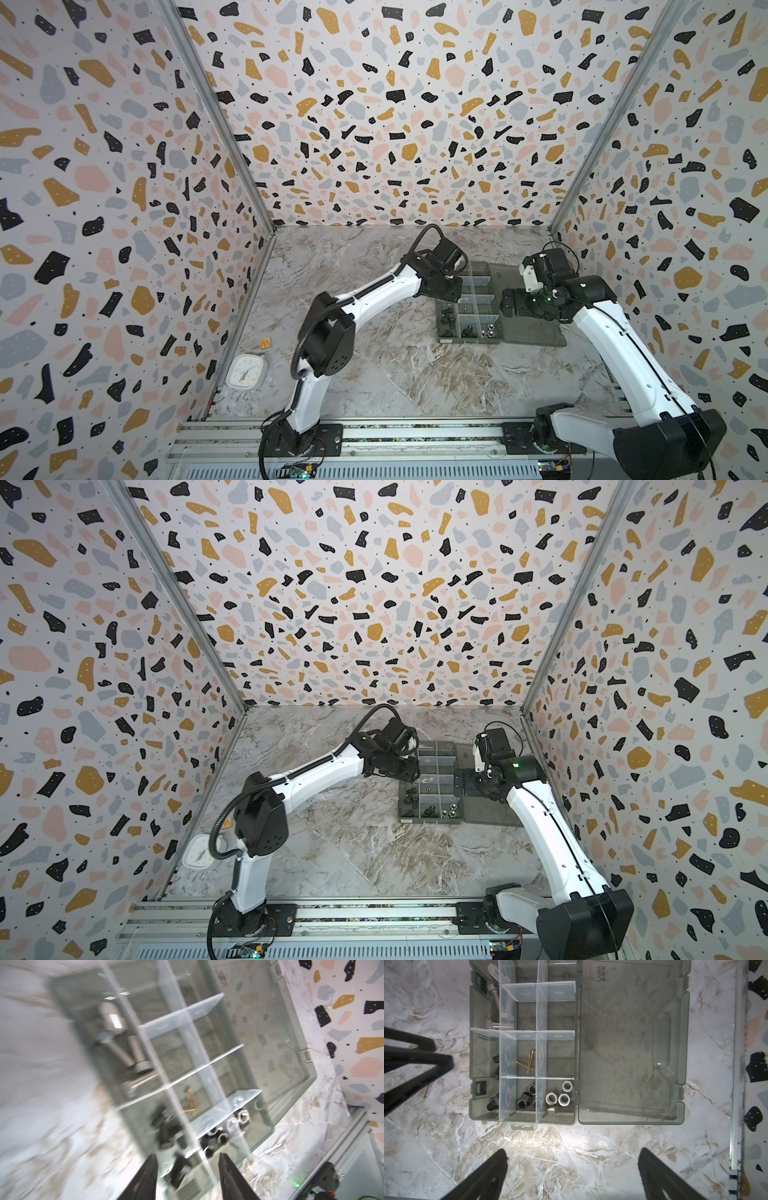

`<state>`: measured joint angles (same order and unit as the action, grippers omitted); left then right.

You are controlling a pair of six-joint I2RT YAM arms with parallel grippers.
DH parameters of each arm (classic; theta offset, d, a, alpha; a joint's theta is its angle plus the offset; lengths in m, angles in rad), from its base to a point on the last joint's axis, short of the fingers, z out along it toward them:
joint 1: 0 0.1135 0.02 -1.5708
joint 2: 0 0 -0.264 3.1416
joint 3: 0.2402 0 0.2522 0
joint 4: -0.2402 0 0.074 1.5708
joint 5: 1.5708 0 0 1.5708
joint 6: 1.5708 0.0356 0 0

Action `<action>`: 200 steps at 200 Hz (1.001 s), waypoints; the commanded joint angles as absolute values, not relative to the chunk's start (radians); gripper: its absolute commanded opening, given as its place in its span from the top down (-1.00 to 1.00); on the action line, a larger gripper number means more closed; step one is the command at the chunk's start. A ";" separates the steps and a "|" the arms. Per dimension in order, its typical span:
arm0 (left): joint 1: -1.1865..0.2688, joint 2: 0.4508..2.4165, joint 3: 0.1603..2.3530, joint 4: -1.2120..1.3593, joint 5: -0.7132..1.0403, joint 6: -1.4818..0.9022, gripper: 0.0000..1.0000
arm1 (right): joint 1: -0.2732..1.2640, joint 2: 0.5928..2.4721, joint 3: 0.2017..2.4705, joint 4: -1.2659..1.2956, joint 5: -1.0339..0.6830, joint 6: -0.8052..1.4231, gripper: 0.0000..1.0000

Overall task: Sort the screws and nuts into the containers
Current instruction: 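Lift the brass screw with the left gripper toward the organizer, then carry the held brass screw over the organizer with the left gripper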

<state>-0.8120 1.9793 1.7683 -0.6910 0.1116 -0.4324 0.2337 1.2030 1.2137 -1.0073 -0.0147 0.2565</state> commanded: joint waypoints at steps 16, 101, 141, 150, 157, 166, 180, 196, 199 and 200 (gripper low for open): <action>-0.755 1.792 1.457 -0.710 -0.018 -0.406 0.08 | 0.369 1.273 1.283 -0.951 -0.022 0.282 -0.99; -0.695 1.700 1.173 -0.655 -0.107 -0.325 0.31 | 0.581 1.432 1.397 -0.912 -0.018 0.326 -0.99; -0.676 1.728 1.144 -0.622 -0.092 -0.299 0.35 | 0.596 1.431 1.402 -0.922 -0.007 0.339 -0.99; -0.674 1.739 1.143 -0.620 -0.091 -0.290 0.39 | 0.597 1.429 1.404 -0.923 -0.005 0.343 -0.99; -0.671 1.747 1.143 -0.618 -0.088 -0.283 0.40 | 0.599 1.428 1.404 -0.926 -0.003 0.347 -0.99; -0.668 1.759 1.143 -0.617 -0.084 -0.277 0.41 | 0.602 1.425 1.405 -0.929 -0.002 0.352 -0.98; -0.661 1.774 1.146 -0.615 -0.073 -0.265 0.43 | 0.603 1.421 1.405 -0.935 0.001 0.358 -0.99; -0.656 1.788 1.148 -0.607 -0.062 -0.257 0.45 | 0.606 1.416 1.399 -0.940 0.009 0.366 -0.99; -0.655 1.791 1.147 -0.605 -0.058 -0.256 0.45 | 0.605 1.414 1.396 -0.940 0.011 0.368 -0.98; -0.654 1.792 1.147 -0.604 -0.057 -0.256 0.45 | 0.605 1.415 1.397 -0.940 0.012 0.368 -0.98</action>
